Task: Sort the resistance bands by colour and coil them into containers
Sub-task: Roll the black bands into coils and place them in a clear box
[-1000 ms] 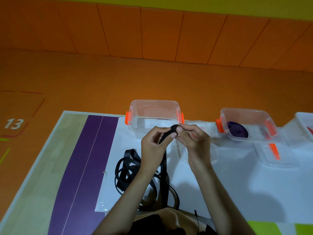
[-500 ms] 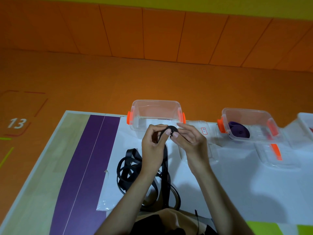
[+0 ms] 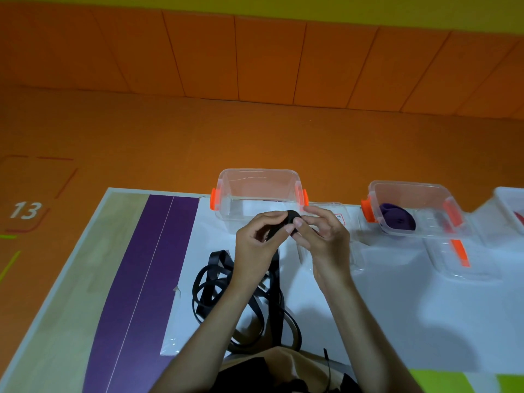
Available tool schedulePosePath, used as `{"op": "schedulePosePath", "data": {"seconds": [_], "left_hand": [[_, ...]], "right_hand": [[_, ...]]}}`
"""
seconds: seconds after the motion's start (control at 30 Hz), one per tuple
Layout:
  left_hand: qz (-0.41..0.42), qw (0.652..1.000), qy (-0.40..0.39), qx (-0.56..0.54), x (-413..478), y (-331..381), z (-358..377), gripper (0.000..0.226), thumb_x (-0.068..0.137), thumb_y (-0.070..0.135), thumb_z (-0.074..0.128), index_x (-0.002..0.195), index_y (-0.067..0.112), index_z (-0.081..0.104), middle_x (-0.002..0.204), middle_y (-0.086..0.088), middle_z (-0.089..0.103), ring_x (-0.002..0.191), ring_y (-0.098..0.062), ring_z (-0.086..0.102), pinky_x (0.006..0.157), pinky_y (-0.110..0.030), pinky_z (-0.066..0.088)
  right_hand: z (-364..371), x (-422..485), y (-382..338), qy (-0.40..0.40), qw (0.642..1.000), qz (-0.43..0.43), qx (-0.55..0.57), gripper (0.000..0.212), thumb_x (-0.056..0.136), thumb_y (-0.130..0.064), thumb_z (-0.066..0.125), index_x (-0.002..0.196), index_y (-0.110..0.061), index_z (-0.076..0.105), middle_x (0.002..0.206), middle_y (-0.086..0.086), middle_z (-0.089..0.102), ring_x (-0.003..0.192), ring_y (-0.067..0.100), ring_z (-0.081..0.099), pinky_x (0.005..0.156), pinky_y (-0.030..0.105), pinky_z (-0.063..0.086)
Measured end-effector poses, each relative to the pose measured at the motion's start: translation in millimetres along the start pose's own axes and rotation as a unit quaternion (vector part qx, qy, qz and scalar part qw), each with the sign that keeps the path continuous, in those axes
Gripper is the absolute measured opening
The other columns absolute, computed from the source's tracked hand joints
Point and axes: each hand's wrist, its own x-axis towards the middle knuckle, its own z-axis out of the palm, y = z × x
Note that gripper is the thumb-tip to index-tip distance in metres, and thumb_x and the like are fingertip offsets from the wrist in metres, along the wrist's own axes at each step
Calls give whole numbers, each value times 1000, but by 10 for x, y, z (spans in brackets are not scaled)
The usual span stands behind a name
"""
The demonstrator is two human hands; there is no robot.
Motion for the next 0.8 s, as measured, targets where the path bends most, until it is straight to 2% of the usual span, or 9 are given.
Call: {"op": "schedulePosePath", "data": {"seconds": [0.07, 0.2, 0.3, 0.43, 0.53, 0.63, 0.73, 0.8], "left_hand": [[-7, 1000, -9, 13, 19, -3, -11, 24, 89, 9, 84, 112, 15, 82, 112, -1, 80, 110, -17, 76, 94, -24, 58], [3, 999, -16, 40, 32, 3, -48, 21, 93, 15, 82, 113, 20, 81, 112, 3, 81, 110, -18, 76, 94, -27, 59], [5, 999, -10, 47, 7, -2, -47, 19, 93, 18, 82, 111, 24, 78, 107, 6, 80, 104, -16, 76, 87, -21, 58], [-15, 999, 9, 41, -22, -67, -59, 15, 90, 20, 85, 98, 25, 73, 99, -1, 77, 94, -26, 73, 82, -36, 59], [-11, 999, -6, 38, -23, -45, -32, 22, 86, 21, 89, 100, 23, 72, 102, 0, 77, 99, -20, 74, 88, -30, 59], [-6, 999, -3, 32, 24, -13, -10, 24, 83, 23, 91, 100, 25, 73, 99, 0, 78, 97, -20, 75, 86, -28, 60], [-4, 999, 5, 35, 66, 8, -38, 22, 85, 13, 88, 99, 25, 76, 101, 1, 79, 100, -18, 75, 88, -24, 58], [-8, 999, 0, 32, 73, 36, -74, 21, 87, 10, 86, 103, 22, 78, 104, 1, 80, 102, -17, 76, 88, -22, 58]], "right_hand": [[4, 21, -8, -7, 1000, -7, -4, 27, 85, -23, 88, 111, -27, 80, 100, 10, 80, 98, 28, 80, 82, 37, 66], [36, 5, 2, -42, 999, 3, -27, 19, 83, -29, 87, 100, -22, 80, 106, 7, 81, 108, 23, 77, 90, 35, 62], [35, 33, -13, -34, 998, -8, -59, 22, 80, -32, 89, 90, -19, 75, 98, 7, 82, 100, 22, 79, 81, 29, 62], [18, 88, -5, -18, 994, -41, -101, 11, 84, -25, 89, 87, -28, 78, 90, 1, 82, 88, 21, 81, 74, 31, 65], [85, 85, -18, 13, 994, -44, -95, 16, 81, -35, 87, 96, -39, 81, 97, -6, 82, 94, 19, 79, 79, 41, 65], [139, 84, -23, 0, 996, -48, -82, 15, 83, -38, 83, 98, -36, 81, 100, -4, 82, 100, 17, 78, 88, 44, 62], [159, 59, -21, -11, 998, -34, -49, 17, 82, -40, 83, 95, -31, 80, 101, 3, 82, 102, 21, 78, 92, 41, 60], [147, 58, -25, -19, 998, -29, -45, 19, 80, -43, 84, 94, -30, 79, 100, 4, 81, 102, 21, 78, 89, 34, 59]]}}
